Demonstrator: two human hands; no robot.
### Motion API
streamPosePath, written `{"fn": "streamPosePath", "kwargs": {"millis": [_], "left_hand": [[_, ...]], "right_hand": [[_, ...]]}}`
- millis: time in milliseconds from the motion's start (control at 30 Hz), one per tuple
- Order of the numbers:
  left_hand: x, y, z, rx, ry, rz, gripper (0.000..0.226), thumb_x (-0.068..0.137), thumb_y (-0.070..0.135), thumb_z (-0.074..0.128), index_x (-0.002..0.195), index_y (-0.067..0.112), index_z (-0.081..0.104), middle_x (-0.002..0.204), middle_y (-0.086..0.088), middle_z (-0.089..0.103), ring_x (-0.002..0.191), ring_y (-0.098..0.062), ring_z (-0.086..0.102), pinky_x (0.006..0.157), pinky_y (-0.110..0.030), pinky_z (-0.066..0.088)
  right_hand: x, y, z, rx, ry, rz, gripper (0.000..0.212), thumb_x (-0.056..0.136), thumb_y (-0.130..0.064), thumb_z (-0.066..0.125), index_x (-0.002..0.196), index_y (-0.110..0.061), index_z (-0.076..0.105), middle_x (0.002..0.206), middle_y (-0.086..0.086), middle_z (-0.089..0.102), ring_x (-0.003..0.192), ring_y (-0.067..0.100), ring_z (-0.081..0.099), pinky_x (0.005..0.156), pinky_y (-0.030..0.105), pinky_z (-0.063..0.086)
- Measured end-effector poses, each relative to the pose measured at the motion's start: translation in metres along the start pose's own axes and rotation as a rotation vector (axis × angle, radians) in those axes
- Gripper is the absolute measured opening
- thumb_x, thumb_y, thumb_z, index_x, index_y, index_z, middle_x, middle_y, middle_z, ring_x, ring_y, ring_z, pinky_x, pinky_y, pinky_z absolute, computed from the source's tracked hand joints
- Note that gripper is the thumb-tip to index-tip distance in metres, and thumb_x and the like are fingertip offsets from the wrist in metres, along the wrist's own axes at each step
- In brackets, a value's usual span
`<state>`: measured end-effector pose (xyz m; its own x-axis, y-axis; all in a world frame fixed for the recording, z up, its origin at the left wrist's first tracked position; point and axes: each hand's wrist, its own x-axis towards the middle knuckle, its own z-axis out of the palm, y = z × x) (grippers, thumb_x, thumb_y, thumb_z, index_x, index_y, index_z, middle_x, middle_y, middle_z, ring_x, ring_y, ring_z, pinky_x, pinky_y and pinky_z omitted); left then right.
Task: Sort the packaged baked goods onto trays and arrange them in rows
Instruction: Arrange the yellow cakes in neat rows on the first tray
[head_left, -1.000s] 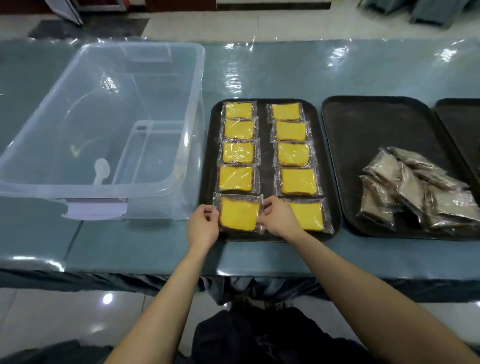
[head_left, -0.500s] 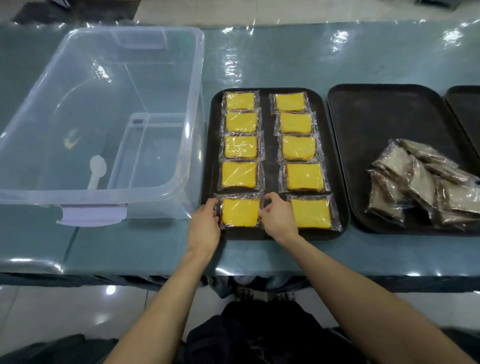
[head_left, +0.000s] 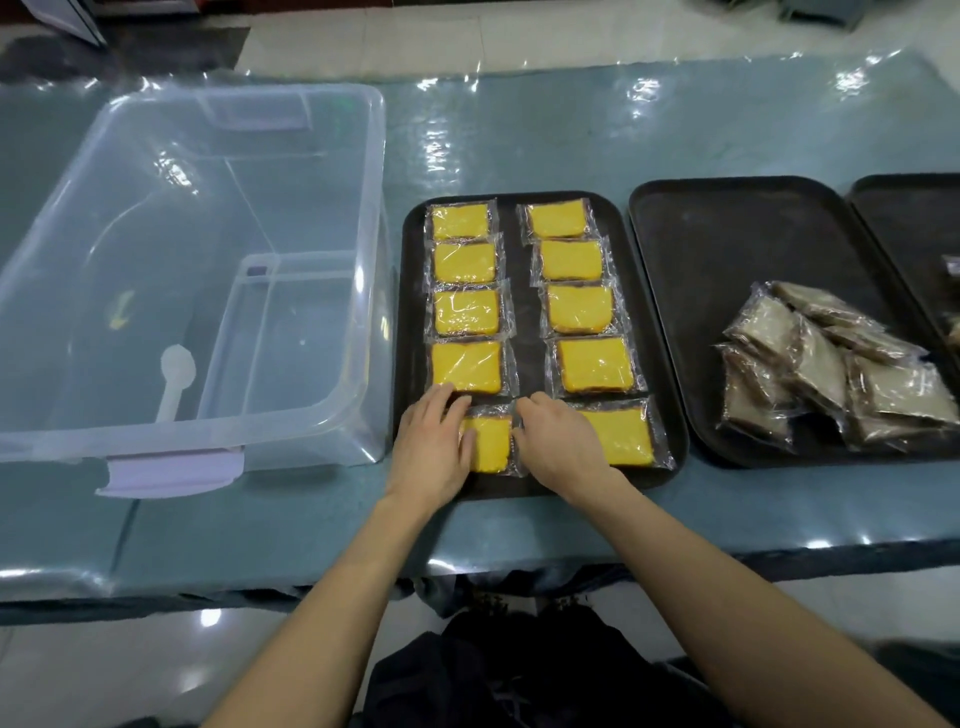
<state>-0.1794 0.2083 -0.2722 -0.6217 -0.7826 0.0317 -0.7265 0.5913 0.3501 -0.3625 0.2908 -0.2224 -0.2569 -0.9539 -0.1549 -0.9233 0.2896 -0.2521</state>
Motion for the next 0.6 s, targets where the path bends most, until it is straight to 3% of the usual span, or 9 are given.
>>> {"fn": "streamPosePath", "kwargs": {"millis": [100, 233, 367, 600], "left_hand": [[0.041, 0.003, 0.006, 0.082, -0.105, -0.012, 0.072, 0.109, 0.064, 0.026, 0.172, 0.03, 0.029, 0.182, -0.009, 0.013, 0.17, -0.031, 0.007, 0.136, -0.057, 0.015], [0.078, 0.003, 0.023, 0.18, -0.219, -0.056, 0.081, 0.103, 0.081, 0.006, 0.172, 0.042, -0.01, 0.18, -0.007, -0.022, 0.166, -0.033, -0.021, 0.135, -0.061, -0.004], [0.07, 0.004, 0.034, 0.206, -0.264, -0.062, 0.086, 0.1, 0.085, 0.004, 0.17, 0.041, -0.021, 0.178, -0.008, -0.028, 0.164, -0.034, -0.029, 0.134, -0.063, -0.005], [0.069, 0.015, 0.026, 0.228, -0.234, -0.049, 0.086, 0.1, 0.085, -0.002, 0.169, 0.039, -0.023, 0.177, -0.012, -0.029, 0.163, -0.037, -0.03, 0.134, -0.062, -0.006]], "right_hand": [[-0.007, 0.009, -0.011, -0.083, 0.04, -0.07, 0.016, 0.106, -0.023, 0.059, 0.116, -0.015, 0.068, 0.112, 0.005, 0.067, 0.102, 0.025, 0.066, 0.085, 0.04, 0.058], [-0.018, 0.028, -0.018, -0.107, 0.062, -0.056, 0.023, 0.106, -0.028, 0.06, 0.123, -0.015, 0.069, 0.121, 0.005, 0.07, 0.11, 0.025, 0.067, 0.092, 0.04, 0.058], [-0.026, 0.038, -0.019, -0.107, 0.037, -0.028, 0.028, 0.105, -0.032, 0.062, 0.128, -0.017, 0.068, 0.123, 0.004, 0.07, 0.111, 0.024, 0.066, 0.095, 0.041, 0.057], [-0.024, 0.043, -0.023, -0.118, 0.011, -0.007, 0.033, 0.106, -0.032, 0.06, 0.132, -0.014, 0.067, 0.124, 0.006, 0.07, 0.116, 0.028, 0.065, 0.1, 0.045, 0.055]]}}
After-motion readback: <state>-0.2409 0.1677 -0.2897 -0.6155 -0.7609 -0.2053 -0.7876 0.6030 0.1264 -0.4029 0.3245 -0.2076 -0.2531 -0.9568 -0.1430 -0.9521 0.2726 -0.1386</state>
